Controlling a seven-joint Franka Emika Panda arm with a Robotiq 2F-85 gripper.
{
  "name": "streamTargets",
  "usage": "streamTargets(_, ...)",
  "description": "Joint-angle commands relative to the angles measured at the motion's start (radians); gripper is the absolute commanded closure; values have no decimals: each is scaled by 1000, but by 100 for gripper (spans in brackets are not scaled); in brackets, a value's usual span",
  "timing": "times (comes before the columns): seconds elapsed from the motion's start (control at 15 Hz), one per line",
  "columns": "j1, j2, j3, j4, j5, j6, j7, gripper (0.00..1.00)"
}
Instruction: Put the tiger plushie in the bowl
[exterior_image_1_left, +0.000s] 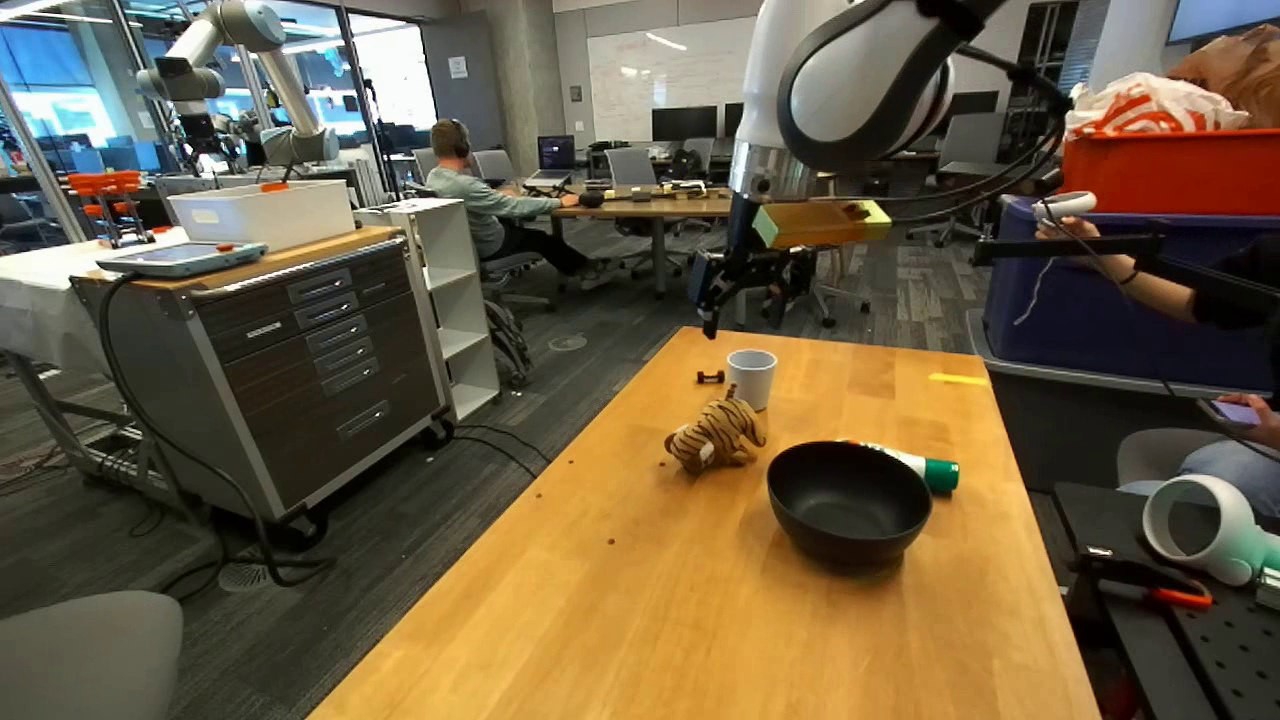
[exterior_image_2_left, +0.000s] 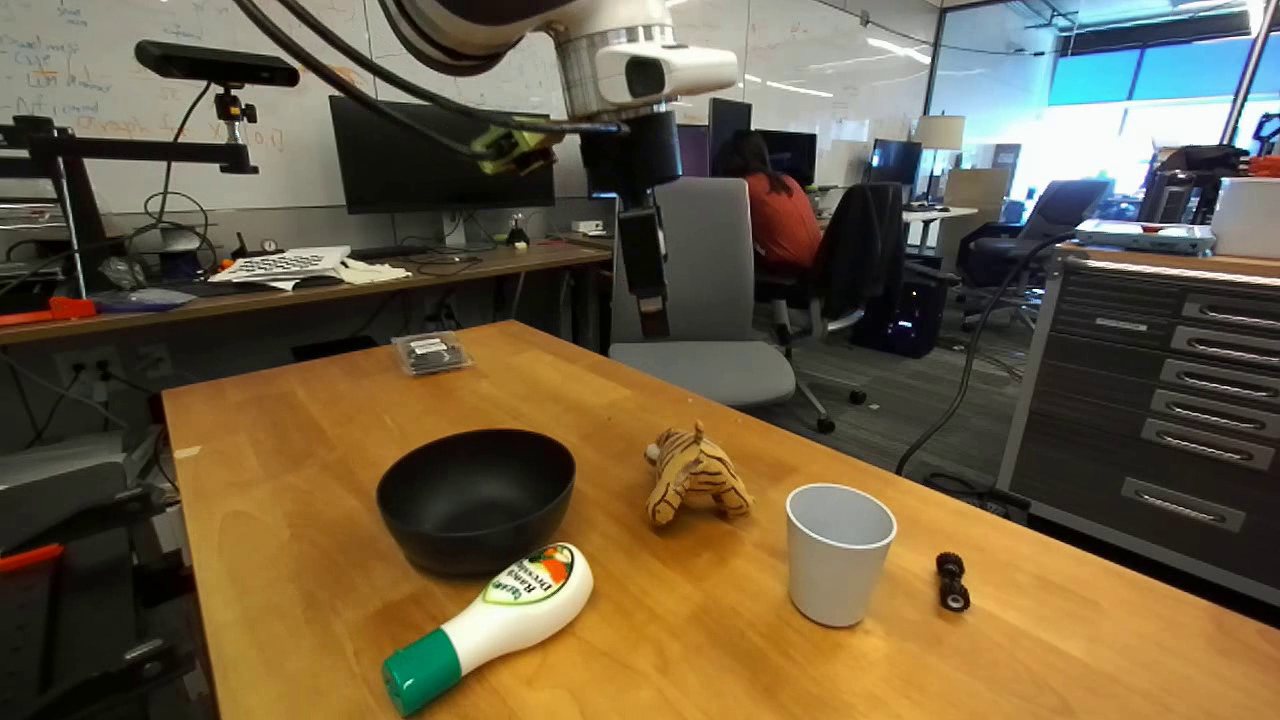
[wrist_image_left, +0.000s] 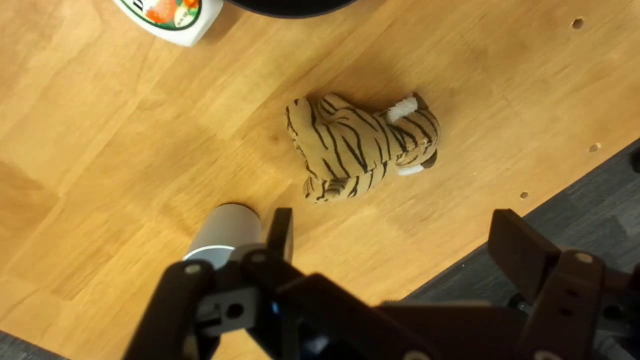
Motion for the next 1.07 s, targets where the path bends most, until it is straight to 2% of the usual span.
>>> streamTargets(0.0, -4, 132, -15, 100, 47, 36, -35, 0)
streamTargets(0.4, 2, 277, -43, 193, 60, 16, -35, 0)
streamTargets(0.73, 3, 336, -49, 227, 59, -4, -54, 0)
streamTargets(0.8, 4, 341, -48, 228, 59, -6, -59, 25)
streamTargets(0.87, 5, 345, -46, 227, 59, -2, -65, 27)
streamTargets(1.0, 6, 348, -43, 225, 62, 5, -75, 42)
